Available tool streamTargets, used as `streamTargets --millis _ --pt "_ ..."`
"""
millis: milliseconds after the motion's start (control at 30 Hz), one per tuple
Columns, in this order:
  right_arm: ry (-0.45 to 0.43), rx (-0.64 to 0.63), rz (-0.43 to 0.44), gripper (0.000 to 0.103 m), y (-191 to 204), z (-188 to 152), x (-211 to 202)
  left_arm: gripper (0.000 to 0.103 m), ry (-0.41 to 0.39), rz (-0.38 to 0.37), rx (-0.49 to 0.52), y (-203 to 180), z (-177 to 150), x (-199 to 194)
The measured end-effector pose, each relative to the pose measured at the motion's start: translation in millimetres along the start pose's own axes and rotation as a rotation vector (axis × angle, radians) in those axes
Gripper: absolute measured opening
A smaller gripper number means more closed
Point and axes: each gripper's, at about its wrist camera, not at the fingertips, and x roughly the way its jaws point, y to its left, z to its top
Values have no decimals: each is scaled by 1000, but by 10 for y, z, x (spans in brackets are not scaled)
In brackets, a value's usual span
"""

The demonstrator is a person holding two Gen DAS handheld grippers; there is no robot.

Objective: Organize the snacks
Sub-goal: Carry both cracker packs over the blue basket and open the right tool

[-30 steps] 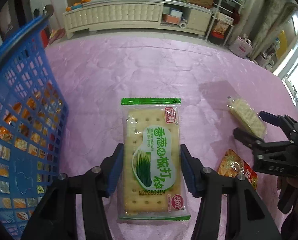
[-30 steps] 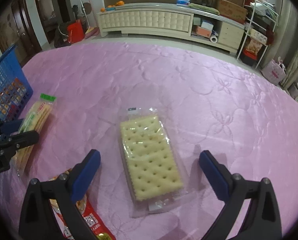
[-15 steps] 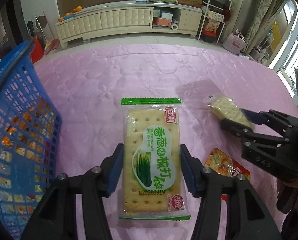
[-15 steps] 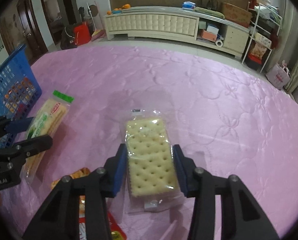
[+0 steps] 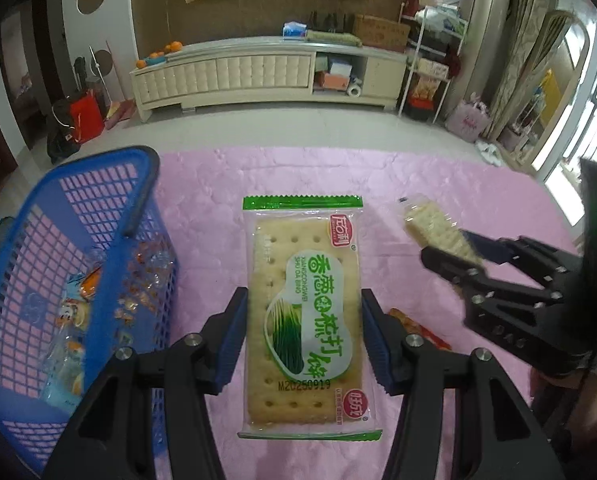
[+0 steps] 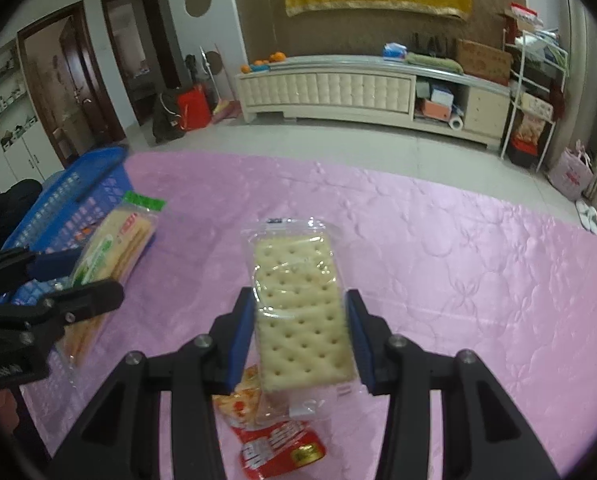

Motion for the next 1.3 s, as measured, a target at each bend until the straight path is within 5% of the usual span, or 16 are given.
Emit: streamTargets --millis 600,1300 --pt "-131 -111 117 49 960 366 -563 51 -120 88 -23 716 -87 -903" --pt "-3 -168 105 49 2163 794 -163 51 -122 25 -105 2068 -115 -1271"
